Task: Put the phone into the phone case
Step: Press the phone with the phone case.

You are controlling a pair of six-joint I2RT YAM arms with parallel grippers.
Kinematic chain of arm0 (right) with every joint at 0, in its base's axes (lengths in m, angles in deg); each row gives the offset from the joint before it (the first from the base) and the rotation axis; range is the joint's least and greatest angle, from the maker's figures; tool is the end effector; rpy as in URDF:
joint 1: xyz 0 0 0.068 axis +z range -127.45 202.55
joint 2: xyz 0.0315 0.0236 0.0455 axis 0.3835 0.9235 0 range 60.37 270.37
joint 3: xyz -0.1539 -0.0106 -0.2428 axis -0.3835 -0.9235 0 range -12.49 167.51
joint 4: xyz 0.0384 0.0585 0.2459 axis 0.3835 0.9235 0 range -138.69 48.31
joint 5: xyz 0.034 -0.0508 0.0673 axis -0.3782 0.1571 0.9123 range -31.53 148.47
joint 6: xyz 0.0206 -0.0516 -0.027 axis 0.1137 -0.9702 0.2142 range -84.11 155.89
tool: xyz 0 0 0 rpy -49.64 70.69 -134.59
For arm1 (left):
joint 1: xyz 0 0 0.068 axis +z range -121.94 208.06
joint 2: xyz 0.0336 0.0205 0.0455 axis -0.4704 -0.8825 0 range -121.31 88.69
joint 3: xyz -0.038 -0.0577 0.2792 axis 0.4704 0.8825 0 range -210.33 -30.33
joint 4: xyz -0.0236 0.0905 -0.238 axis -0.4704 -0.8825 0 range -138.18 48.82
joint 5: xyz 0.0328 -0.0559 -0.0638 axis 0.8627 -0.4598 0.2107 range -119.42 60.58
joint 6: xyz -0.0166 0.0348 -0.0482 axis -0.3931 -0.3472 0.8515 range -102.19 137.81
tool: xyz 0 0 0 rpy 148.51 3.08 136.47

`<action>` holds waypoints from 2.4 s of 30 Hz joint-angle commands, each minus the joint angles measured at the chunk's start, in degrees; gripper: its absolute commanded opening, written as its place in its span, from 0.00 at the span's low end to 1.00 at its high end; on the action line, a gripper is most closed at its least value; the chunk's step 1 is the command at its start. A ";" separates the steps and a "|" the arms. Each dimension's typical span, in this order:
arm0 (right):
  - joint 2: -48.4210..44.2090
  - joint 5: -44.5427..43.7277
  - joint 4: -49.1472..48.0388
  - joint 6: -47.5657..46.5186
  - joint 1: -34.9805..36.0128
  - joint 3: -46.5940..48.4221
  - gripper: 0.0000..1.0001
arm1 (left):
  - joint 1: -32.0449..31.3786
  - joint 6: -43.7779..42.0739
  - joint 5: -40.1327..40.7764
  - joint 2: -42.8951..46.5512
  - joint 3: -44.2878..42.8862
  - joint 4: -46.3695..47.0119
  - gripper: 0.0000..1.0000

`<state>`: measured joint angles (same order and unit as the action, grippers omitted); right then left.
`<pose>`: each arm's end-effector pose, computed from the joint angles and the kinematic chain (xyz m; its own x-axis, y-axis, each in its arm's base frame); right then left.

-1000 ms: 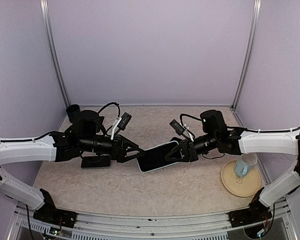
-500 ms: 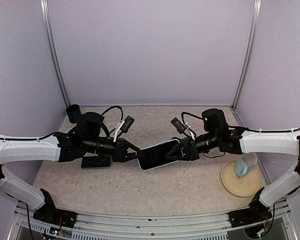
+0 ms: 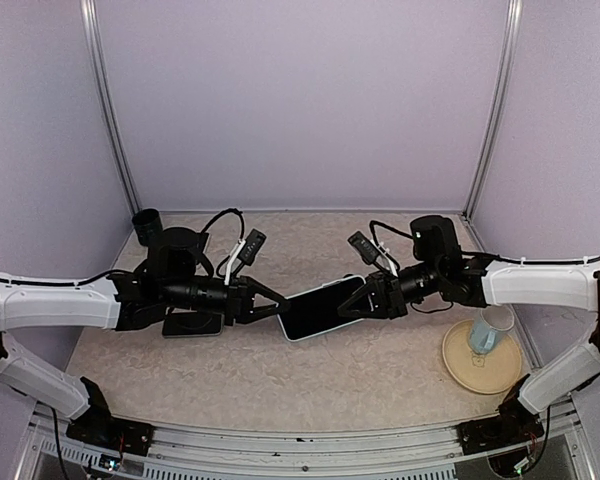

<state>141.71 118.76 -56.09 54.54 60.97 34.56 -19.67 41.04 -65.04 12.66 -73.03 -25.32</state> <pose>0.2066 0.2154 0.2608 -0.6283 -0.2961 -0.7194 -0.7536 0.0018 0.6574 0.1762 -0.2343 0.2699 -0.5702 0.1505 -0.8076 0.8165 0.2122 -0.5369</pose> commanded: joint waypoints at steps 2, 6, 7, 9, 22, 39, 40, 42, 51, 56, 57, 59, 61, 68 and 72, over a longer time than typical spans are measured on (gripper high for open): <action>-2.87 0.95 -3.39 -0.58 -4.92 -1.42 0.00 | 0.70 3.04 -2.34 5.12 3.74 5.09 0.00; -2.38 1.26 -3.81 -0.47 -5.53 -1.61 0.00 | 0.70 3.66 -3.92 6.79 4.24 6.53 0.00; -2.29 1.25 -4.01 -0.36 -5.62 -1.68 0.00 | 0.70 3.79 -4.20 7.06 4.33 6.66 0.00; -2.30 1.35 -4.08 -0.21 -5.67 -1.78 0.00 | 0.70 4.05 -5.10 7.35 4.73 7.13 0.04; -3.36 1.27 -3.83 1.69 -5.61 -1.79 0.00 | 0.79 2.02 2.58 9.11 3.33 2.10 0.83; -1.50 -1.79 -0.59 3.26 -1.68 1.11 0.00 | -11.43 -17.67 39.92 7.72 -3.88 -8.75 0.99; -1.22 -2.05 -0.93 4.01 -1.61 1.19 0.00 | -12.56 -19.18 41.98 7.73 -3.40 -8.21 0.99; -0.47 -2.39 -0.82 5.23 -1.50 1.65 0.00 | -15.23 -22.68 46.43 7.83 -3.30 -7.78 0.99; -0.94 -3.44 -3.35 7.08 -0.84 1.77 0.00 | -18.28 -20.78 50.99 6.75 -2.10 -7.19 0.99; -2.44 -3.58 -4.14 6.69 -0.86 1.65 0.00 | -15.61 -12.75 47.39 8.10 2.22 -3.85 0.99; -2.88 -3.67 -4.38 6.40 -0.80 1.55 0.00 | -14.79 -11.35 45.58 8.44 3.01 -2.95 0.99; -3.67 -4.14 -4.91 6.00 -0.84 1.39 0.00 | -13.53 -9.23 42.12 9.19 4.59 -0.54 0.99; -4.44 -4.77 -5.65 5.63 -0.81 1.11 0.00 | -12.39 -6.97 38.14 9.85 5.83 2.06 0.99; -4.35 -4.18 -12.44 7.46 -0.80 -0.56 0.00 | -9.64 0.15 24.97 8.42 8.35 13.18 0.99; -4.96 -5.05 -16.19 8.26 -0.67 -1.82 0.00 | -9.34 3.25 20.51 5.51 7.71 17.36 0.99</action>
<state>139.15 113.60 -63.74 61.69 59.63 33.88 -29.50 39.48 -36.80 20.66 -64.98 -15.73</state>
